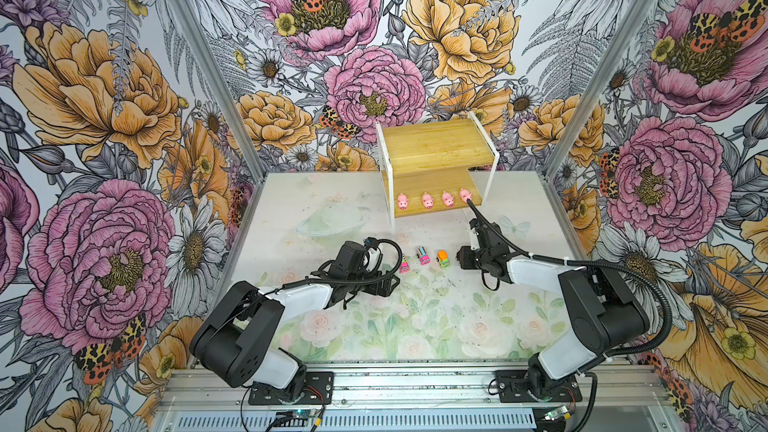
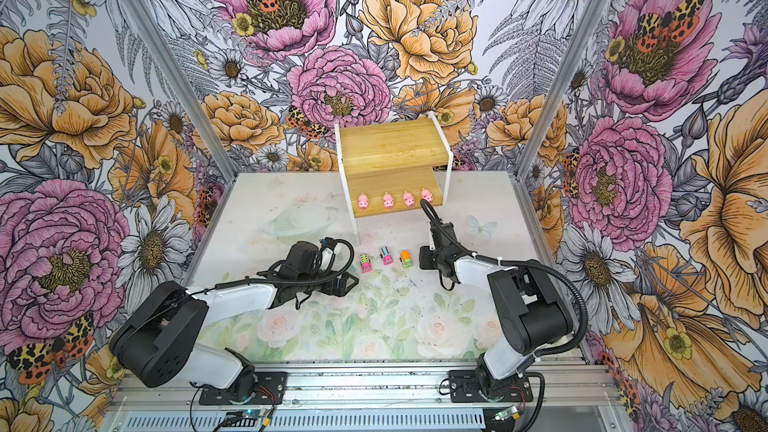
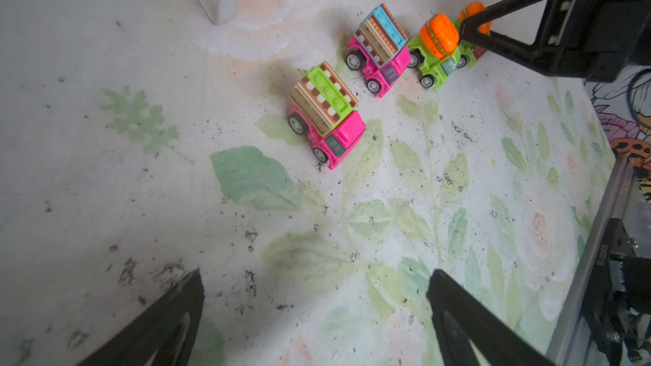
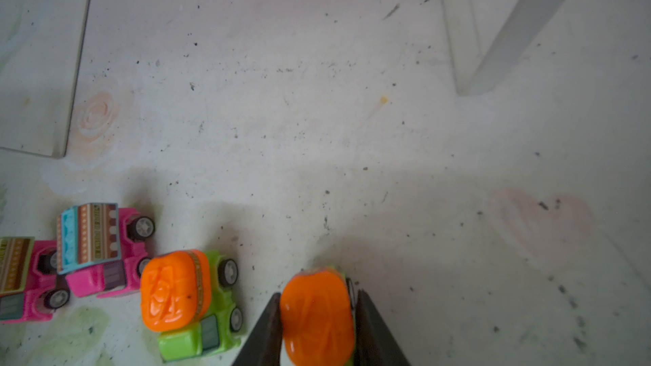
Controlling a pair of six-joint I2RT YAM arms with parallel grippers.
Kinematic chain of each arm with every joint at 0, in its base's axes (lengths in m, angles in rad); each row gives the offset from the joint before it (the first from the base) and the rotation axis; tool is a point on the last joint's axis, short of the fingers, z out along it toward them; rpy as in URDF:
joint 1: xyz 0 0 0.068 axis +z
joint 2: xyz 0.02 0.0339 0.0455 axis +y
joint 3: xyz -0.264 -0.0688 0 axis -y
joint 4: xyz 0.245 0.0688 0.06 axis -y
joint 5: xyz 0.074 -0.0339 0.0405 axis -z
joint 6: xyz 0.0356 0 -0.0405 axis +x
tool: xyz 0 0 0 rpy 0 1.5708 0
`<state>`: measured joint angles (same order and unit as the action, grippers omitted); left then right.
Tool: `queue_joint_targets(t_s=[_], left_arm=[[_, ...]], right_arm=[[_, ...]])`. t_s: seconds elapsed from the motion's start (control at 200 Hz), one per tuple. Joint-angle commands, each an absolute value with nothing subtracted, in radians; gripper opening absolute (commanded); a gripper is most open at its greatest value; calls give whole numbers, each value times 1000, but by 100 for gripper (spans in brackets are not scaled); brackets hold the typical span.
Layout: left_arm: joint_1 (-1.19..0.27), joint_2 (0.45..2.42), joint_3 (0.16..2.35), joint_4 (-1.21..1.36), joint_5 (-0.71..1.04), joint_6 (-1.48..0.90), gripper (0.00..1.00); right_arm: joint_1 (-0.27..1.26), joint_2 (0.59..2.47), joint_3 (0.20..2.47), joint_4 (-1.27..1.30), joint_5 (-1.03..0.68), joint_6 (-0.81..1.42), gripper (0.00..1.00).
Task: Place and organize the plastic toys onto the shelf
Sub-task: 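Lower the right gripper around the orange-topped green truck and close, then lift the truck with the right gripper and carry it toward the shelf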
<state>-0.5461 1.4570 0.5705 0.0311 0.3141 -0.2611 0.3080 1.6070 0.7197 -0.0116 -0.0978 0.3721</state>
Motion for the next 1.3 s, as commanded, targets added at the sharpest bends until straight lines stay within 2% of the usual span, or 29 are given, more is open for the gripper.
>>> queue_joint_targets(t_s=[0.0, 0.17, 0.365, 0.59, 0.756, 0.906, 1.091, 1.291], left_arm=[[-552, 1454, 592, 33, 289, -256, 99], [-552, 1457, 591, 32, 289, -256, 99], [-552, 1460, 593, 30, 290, -252, 99], [-551, 1459, 595, 25, 292, -248, 99], [-551, 1456, 595, 25, 291, -248, 99], [-551, 1456, 597, 25, 291, -246, 99], [-550, 1457, 597, 23, 292, -244, 99], [-549, 1456, 600, 23, 293, -245, 99]], right_arm=[[307, 1619, 744, -14, -110, 363, 30], [310, 1616, 738, -15, -127, 362, 27], [314, 1607, 731, -17, -111, 366, 38], [321, 1606, 727, -21, -107, 366, 40], [328, 1609, 727, -29, -104, 367, 28], [331, 1598, 722, -31, -97, 366, 23], [333, 1515, 707, -52, -92, 365, 20], [359, 1357, 763, -217, -104, 361, 19]])
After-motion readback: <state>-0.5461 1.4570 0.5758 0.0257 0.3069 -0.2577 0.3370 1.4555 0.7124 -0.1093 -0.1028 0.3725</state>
